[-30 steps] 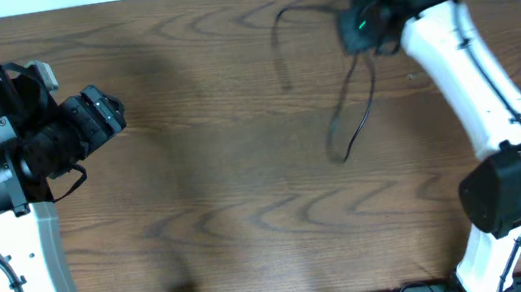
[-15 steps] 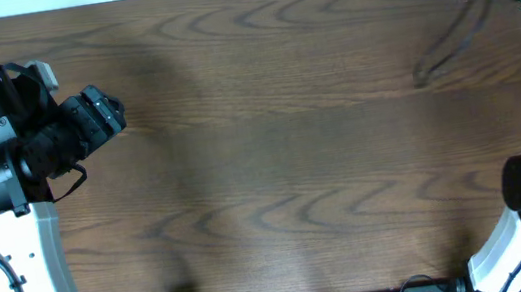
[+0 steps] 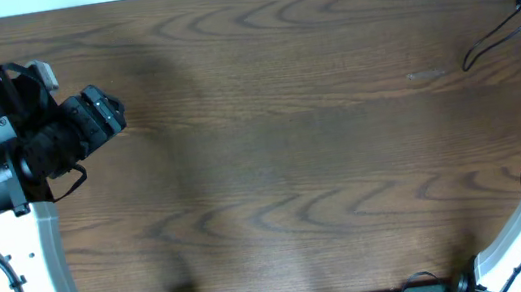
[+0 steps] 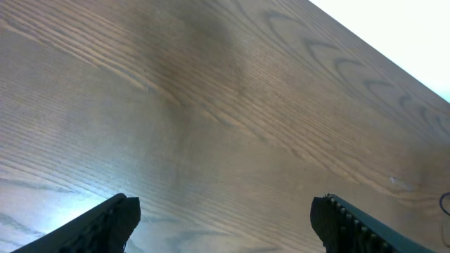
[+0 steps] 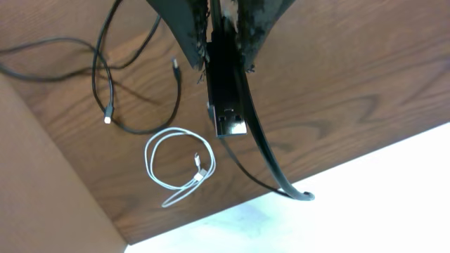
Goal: Untangle cables
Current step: 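Lower the cable at the back right corner and open the right gripper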
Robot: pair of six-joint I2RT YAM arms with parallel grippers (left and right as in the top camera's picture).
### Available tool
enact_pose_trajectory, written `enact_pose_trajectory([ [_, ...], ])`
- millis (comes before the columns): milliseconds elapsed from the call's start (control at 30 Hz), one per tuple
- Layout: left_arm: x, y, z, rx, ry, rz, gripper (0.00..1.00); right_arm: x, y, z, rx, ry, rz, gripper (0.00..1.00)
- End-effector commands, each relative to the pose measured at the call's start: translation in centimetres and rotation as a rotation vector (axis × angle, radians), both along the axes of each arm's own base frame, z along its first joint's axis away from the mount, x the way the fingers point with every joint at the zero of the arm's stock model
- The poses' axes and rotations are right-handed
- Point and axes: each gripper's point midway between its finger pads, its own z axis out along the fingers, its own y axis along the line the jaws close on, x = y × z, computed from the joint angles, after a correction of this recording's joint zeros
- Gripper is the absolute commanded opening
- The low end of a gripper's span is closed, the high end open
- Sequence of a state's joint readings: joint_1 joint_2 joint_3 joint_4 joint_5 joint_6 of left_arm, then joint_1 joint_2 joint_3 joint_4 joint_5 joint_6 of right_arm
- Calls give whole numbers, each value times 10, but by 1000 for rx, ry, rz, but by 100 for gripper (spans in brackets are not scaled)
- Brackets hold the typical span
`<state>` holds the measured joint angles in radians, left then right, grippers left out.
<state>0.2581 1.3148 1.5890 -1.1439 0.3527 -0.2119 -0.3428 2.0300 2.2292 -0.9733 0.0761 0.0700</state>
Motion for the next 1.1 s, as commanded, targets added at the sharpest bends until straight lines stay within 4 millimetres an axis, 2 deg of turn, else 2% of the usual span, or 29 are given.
enact_pose_trajectory([
  [0, 0, 1, -6, 9, 16, -4, 84, 6, -13, -17, -19, 27, -16, 12],
  [33, 0, 1, -6, 9, 16, -4, 84, 7, -19, -20, -27, 32, -30, 19],
  [133, 0, 1, -6, 9, 16, -4, 84, 7, -31, -31, -30, 49, -57, 61],
  [167, 0, 1, -6, 9, 16, -4, 84, 6, -33, -32, -27, 53, -60, 71],
  [200, 0, 1, -6, 9, 16, -4, 84, 5, -34, -34, -23, 58, -62, 78],
  [267, 0, 1, -6, 9, 16, -4, 84, 3, -36, -35, -13, 60, -75, 84],
  [433, 0, 1, -6, 9, 16, -4, 84, 2, -32, -34, 0, 60, -70, 91],
  [700, 0, 1, -6, 9, 16, -4, 84, 2, -8, -30, 91, 42, 21, 96],
  [867, 0, 1, -6, 9, 16, -4, 84, -1, 8, -18, 122, 22, 70, 96],
  [1067, 0, 1, -6, 9, 16, -4, 84, -10, 42, 7, 112, 11, 173, 96],
])
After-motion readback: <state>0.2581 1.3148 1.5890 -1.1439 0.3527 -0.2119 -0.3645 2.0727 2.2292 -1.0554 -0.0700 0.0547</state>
